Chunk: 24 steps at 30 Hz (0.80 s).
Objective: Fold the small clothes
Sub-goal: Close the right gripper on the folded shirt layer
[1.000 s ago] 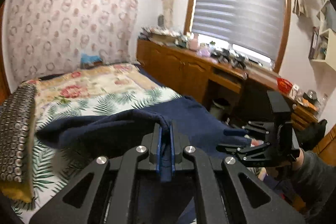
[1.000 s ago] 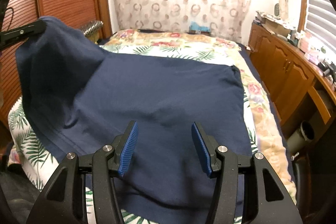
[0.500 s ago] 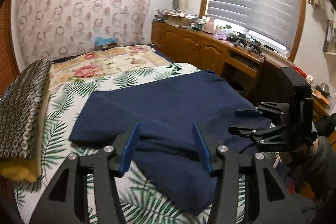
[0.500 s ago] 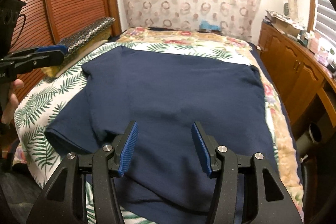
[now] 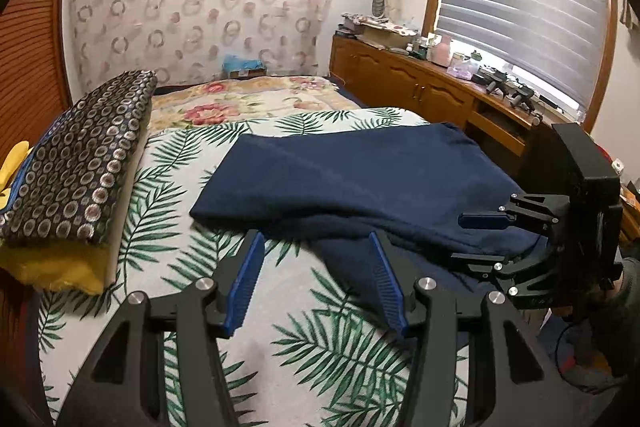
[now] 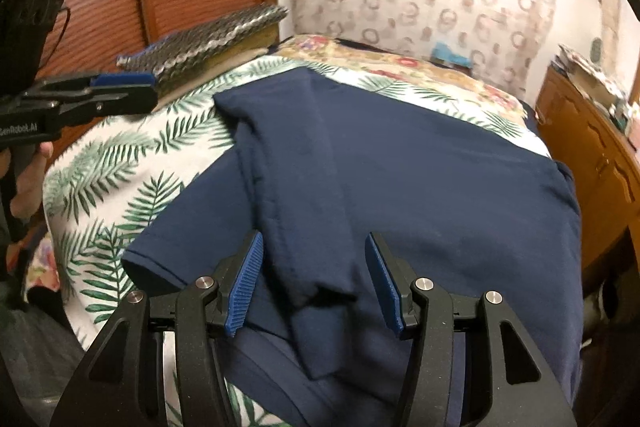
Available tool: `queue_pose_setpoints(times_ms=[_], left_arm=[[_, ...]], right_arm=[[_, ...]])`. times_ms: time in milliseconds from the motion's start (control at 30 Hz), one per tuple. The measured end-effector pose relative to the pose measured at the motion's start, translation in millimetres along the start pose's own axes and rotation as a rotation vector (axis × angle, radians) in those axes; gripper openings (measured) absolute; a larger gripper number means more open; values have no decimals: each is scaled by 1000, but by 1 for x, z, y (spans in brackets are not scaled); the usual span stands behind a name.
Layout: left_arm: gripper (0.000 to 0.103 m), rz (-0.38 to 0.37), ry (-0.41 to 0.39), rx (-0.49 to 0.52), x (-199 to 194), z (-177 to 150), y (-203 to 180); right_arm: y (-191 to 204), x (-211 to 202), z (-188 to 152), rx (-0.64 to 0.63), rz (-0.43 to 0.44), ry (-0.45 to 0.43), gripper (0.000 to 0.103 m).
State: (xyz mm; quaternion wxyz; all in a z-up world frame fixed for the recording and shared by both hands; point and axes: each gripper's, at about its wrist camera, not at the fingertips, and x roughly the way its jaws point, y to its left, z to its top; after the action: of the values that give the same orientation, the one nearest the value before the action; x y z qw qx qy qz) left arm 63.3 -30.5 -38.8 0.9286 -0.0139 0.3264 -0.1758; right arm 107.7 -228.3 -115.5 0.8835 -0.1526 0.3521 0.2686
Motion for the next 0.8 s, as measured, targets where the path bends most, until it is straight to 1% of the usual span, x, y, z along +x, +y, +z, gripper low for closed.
queue_pose_setpoints(times_ms=[133, 467, 533, 567, 633, 700, 800], left_arm=[[53, 10, 0, -10, -1, -2, 5], [53, 2, 6, -23, -1, -8, 7], [53, 2, 8, -26, -1, -9, 8], [53, 2, 9, -28, 0, -9, 8], [53, 1, 11, -30, 1, -9, 8], [53, -1, 10, -32, 1, -10, 7], [53, -2, 11, -31, 1, -10, 7]], right_arm=[[4, 9, -4, -14, -3, 24, 54], [1, 19, -5, -16, -18, 38, 54], [0, 19, -5, -16, -16, 31, 38], [-1, 19, -5, -18, -21, 26, 35], [-2, 18, -5, -19, -21, 15, 18], [-3, 14, -4, -22, -29, -5, 11], [-7, 0, 2, -6, -29, -63, 8]])
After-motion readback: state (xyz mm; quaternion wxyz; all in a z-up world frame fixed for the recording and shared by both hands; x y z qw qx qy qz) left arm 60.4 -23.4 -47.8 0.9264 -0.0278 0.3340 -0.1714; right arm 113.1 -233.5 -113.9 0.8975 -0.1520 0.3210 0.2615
